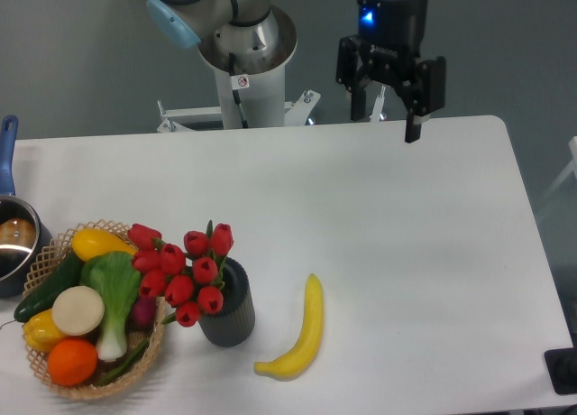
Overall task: Pick up the flowers from the vase
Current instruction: 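Move the open gripper toward the black vase of red tulips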
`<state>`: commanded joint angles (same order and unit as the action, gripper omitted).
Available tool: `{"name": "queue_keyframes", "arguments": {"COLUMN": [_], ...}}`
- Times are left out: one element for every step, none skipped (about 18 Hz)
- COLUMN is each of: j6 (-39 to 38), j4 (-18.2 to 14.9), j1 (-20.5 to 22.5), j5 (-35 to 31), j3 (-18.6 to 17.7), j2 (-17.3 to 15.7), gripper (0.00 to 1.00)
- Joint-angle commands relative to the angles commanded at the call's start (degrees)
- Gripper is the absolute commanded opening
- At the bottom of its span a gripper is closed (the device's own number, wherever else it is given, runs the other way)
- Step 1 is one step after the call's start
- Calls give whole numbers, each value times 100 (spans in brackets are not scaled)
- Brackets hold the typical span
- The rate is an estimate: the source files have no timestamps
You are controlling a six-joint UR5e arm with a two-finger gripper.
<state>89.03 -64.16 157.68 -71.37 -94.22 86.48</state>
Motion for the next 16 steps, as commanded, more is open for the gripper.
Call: {"name": "queue_keyframes", "arguments": {"j6": [9, -9, -52, -79, -114, -166, -210, -220, -237, -333, -552, -806, -956, -1010, -1019, -1020], "j4": [44, 70, 79, 79, 79, 79, 79, 105, 393, 657, 851, 1027, 1150, 1177, 1178, 1178], "j1": [0, -9, -26, -35, -35, -35, -44, -44, -61, -70, -79, -97, -97, -97, -105, -105], "j5": [-9, -17, -26, -18, 0, 17, 35, 61, 218, 342, 412, 457, 492, 527, 545, 545], "j3": [-17, -18, -26, -52, -70, -105, -175, -254, -411, -570, -728, -869, -940, -958, -975, -1010], "j2": [0, 0, 9, 18, 18, 18, 35, 18, 18, 0, -26, -52, -44, -44, -44, -52], "gripper": [100, 100, 100, 100, 100, 100, 100, 100, 100, 100, 100, 100, 100, 100, 100, 100]}}
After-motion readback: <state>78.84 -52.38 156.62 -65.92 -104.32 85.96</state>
